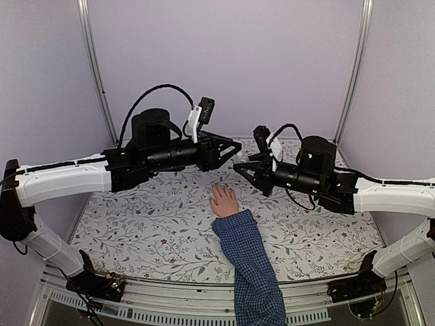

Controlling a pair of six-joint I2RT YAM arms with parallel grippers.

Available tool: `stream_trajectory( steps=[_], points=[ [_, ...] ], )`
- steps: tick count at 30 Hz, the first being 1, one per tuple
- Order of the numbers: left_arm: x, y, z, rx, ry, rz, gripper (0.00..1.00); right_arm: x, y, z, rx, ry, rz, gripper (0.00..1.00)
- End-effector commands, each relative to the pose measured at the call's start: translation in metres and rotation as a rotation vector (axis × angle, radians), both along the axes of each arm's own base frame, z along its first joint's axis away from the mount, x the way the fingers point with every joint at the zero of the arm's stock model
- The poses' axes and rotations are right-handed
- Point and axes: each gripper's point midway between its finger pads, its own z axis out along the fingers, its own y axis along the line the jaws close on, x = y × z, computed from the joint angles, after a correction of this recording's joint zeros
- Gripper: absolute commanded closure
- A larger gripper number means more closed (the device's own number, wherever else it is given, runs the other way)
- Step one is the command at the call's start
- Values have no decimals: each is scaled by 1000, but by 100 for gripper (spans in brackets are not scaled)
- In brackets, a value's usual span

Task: Paint the nails
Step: Screw the nail polish bottle.

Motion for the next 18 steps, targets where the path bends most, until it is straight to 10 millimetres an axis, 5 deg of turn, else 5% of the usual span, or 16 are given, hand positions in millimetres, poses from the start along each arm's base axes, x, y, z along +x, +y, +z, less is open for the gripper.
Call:
stream_trajectory(
  steps=[1,9,18],
  points=[
    [8,5,6,-7,3,11,54,-1,6,17,17,-37,21,100],
    [-6,-1,14,-40,-18,-83,55,-5,9,19,11,-57,55,100],
    [-10,-9,11,-27,-13,-133,68,-8,10,20,7,-64,70,100]
  ],
)
